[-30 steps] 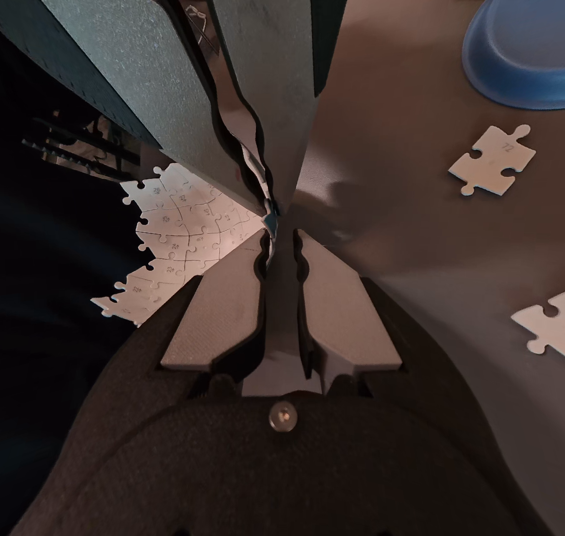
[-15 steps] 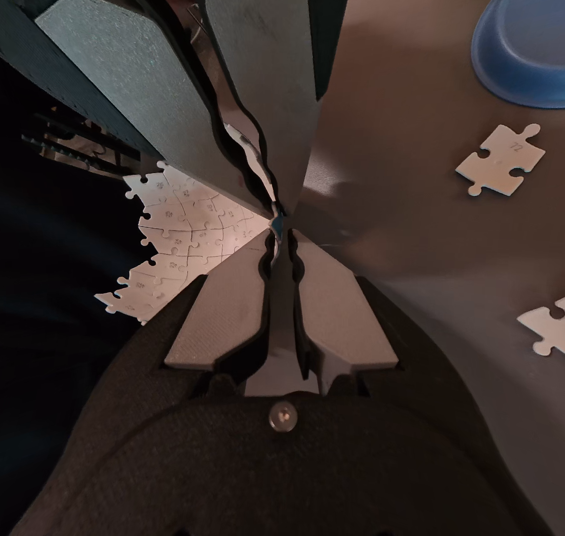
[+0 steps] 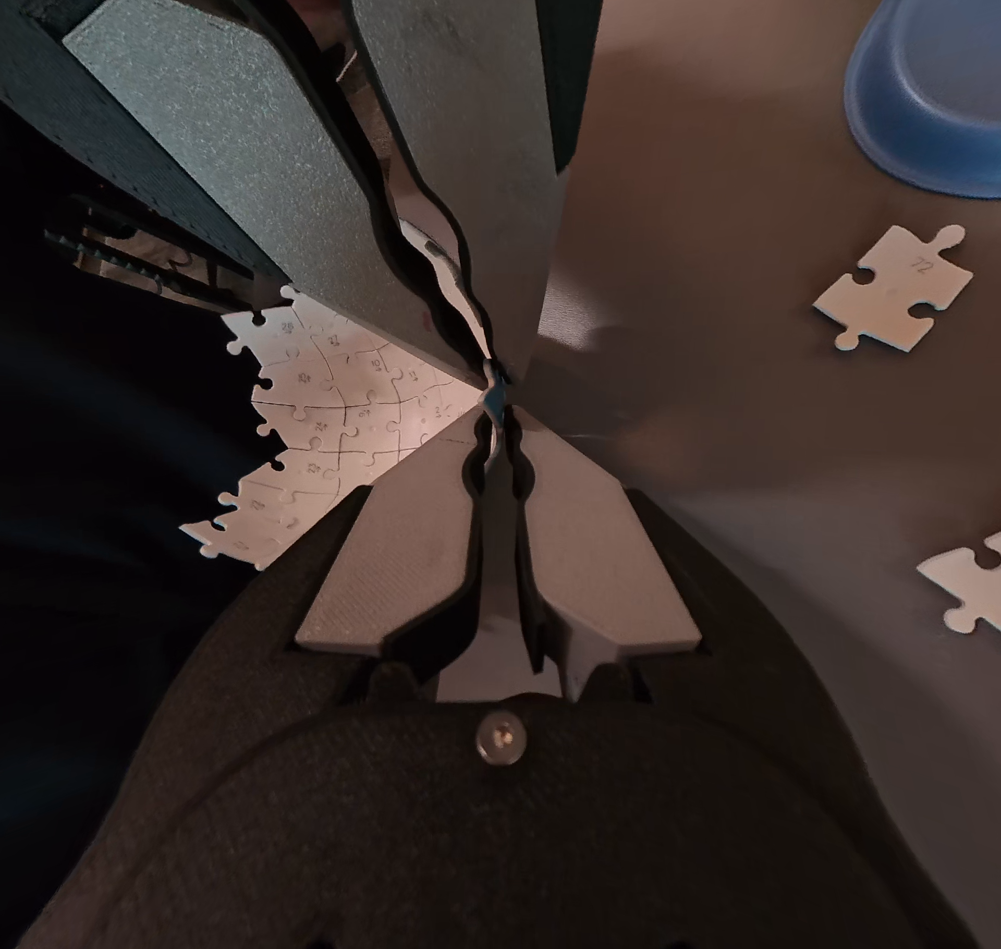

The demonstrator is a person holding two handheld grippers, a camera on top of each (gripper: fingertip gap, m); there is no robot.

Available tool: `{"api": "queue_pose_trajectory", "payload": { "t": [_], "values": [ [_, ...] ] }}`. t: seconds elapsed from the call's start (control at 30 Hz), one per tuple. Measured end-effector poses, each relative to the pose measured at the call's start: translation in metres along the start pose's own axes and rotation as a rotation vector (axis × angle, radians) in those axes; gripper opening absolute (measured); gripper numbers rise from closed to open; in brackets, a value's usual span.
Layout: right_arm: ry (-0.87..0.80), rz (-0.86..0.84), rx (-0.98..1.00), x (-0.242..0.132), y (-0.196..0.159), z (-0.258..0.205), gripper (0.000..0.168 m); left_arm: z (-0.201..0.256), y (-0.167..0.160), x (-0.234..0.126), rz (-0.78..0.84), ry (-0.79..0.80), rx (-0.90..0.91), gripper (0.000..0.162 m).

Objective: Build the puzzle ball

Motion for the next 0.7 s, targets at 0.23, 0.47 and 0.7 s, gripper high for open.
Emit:
{"api": "queue_pose_trajectory", "payload": {
  "t": [0.23, 0.47, 0.7],
  "values": [
    [0.008, 0.001, -0.026, 0.0, 0.0001, -0.0009, 0.001, 0.0012, -0.0004, -0.0008, -0.002, -0.005, 0.005, 0.001],
    [-0.018, -0.008, -0.08, -0.0004, 0.0005, -0.0034, 0.0, 0.0022, -0.0007, -0.0014, 0.002, -0.013, 0.002, 0.001],
    [-0.066, -0.026, -0.12, -0.001, 0.0012, -0.0079, 0.0, 0.0051, -0.0003, -0.0029, -0.005, -0.013, 0.005, 0.004]
  ]
}}
Point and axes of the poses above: each gripper's, where its closed fingertips meet, x out along the fingers, y out of its top, z = x × y across the jaws, the point moved 7 cm from there along -x, back along the fingers
